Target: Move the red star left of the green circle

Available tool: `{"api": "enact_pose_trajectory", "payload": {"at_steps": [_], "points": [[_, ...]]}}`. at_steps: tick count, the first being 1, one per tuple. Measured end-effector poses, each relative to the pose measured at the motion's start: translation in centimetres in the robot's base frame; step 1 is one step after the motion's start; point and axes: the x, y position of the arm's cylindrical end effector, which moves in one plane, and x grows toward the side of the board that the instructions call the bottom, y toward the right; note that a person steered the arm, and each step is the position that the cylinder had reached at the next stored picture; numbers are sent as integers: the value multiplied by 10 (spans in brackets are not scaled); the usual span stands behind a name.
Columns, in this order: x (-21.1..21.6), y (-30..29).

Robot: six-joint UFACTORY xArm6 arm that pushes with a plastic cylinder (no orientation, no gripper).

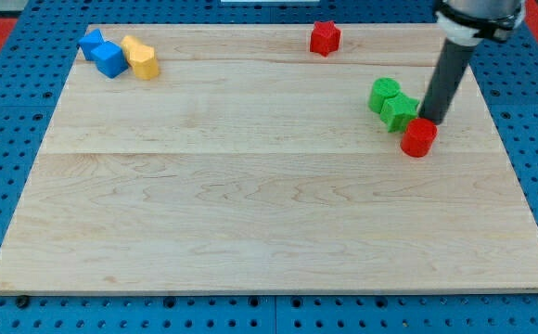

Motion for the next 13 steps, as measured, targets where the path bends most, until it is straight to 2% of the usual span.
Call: {"api": "enact_pose_trajectory", "payload": {"at_steps": [1, 2, 3, 4, 5, 6, 7, 9, 10, 11, 12, 13], "points": [[-92, 40], [-168, 13], [-190, -9], [-183, -59], [-171, -183], [-172, -192], [-167, -237], [-107, -241], [-162, -250], [-161, -316], [-105, -295], [-96, -248]]}}
